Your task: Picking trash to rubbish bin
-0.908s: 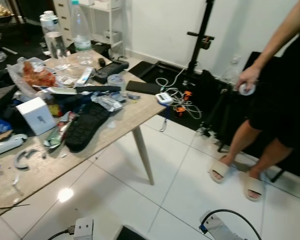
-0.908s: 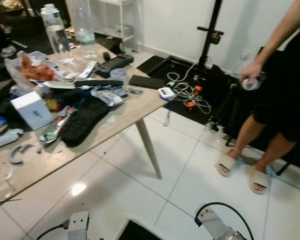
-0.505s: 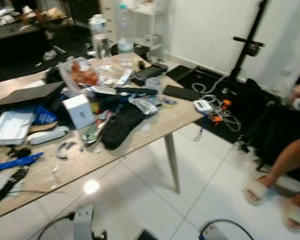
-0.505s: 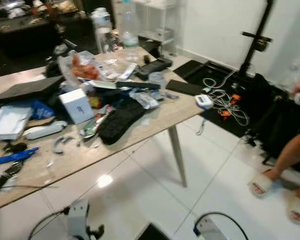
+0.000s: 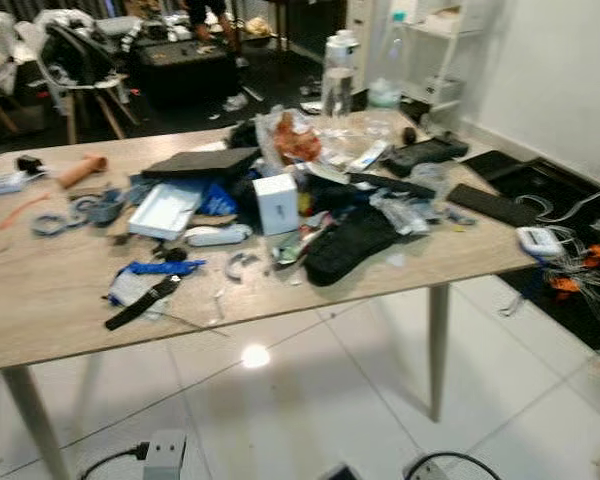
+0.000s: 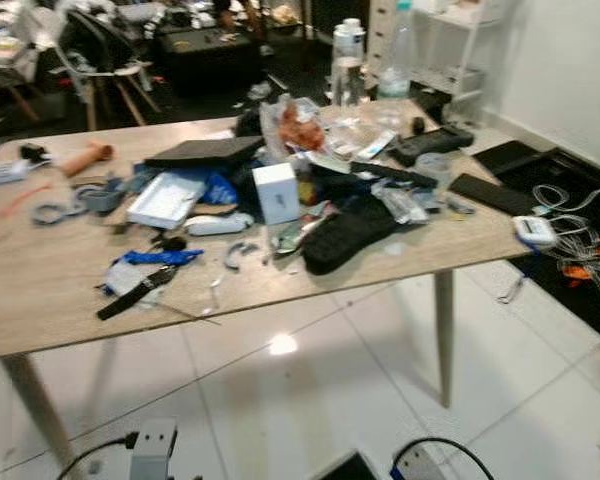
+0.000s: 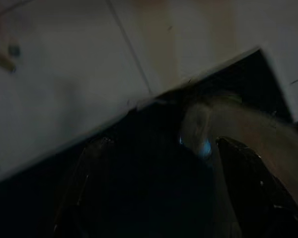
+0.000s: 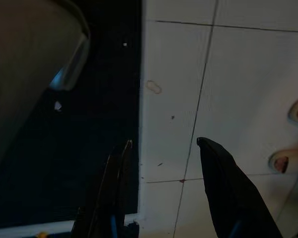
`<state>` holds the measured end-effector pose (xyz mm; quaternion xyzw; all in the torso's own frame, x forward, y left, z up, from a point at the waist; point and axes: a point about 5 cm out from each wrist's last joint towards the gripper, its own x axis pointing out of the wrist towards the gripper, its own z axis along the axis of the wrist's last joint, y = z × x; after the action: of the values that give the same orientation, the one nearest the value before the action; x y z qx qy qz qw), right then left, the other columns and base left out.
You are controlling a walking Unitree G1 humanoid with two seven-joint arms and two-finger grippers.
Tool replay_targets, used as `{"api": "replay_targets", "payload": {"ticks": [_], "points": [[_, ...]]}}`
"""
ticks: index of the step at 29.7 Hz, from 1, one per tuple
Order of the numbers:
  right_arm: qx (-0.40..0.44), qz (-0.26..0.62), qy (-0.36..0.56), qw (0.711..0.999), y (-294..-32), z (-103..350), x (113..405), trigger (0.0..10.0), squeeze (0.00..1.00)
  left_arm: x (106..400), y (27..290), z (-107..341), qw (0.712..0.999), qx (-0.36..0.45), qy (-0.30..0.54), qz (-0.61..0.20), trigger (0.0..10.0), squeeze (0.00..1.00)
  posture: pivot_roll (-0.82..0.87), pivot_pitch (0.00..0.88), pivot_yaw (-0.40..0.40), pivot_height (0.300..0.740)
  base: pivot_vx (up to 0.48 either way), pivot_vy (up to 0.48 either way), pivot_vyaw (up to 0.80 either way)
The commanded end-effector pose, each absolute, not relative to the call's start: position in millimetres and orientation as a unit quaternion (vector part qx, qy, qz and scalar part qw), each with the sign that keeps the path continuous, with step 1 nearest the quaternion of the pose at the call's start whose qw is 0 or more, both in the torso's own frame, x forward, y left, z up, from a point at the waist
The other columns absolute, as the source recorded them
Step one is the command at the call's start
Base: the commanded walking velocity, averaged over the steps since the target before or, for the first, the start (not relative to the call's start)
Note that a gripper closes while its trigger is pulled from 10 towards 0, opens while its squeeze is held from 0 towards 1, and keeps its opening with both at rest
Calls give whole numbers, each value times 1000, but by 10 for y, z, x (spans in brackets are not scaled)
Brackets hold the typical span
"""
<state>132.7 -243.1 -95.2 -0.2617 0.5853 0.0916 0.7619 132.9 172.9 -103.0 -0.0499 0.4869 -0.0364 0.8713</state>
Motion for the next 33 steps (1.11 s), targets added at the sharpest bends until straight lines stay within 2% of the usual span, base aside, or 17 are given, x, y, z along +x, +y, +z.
{"api": "replay_targets", "payload": {"ticks": [1,18,24,26,29,33], "points": [[-257,85,584,765,-2440,-946,1338,10000,0,1323,1737,-1033,869,-42,492,-43,10000,0,-48,28,44,740,0,0,800],[-228,33,590,774,-2569,-927,1288,10000,0,1405,1820,-1000,871,-17,489,-46,10000,0,-76,11,76,740,0,0,799],[-207,-48,592,777,-2752,-892,1213,10000,0,1409,1809,-1001,870,-15,491,-51,10000,0,-87,14,82,740,0,0,738],[-203,-71,591,777,-2799,-879,1198,10000,0,1410,1806,-1001,870,-15,491,-52,10000,0,-91,15,85,740,0,0,0],[-177,-151,591,772,-2972,-834,1118,10000,0,1410,1797,-1002,869,-15,491,-54,10000,0,-98,17,89,740,0,0,0],[-170,-173,596,765,-3064,-814,1048,10000,0,1421,1873,-993,872,-26,489,-19,10000,0,-105,20,92,740,0,0,0]]}}
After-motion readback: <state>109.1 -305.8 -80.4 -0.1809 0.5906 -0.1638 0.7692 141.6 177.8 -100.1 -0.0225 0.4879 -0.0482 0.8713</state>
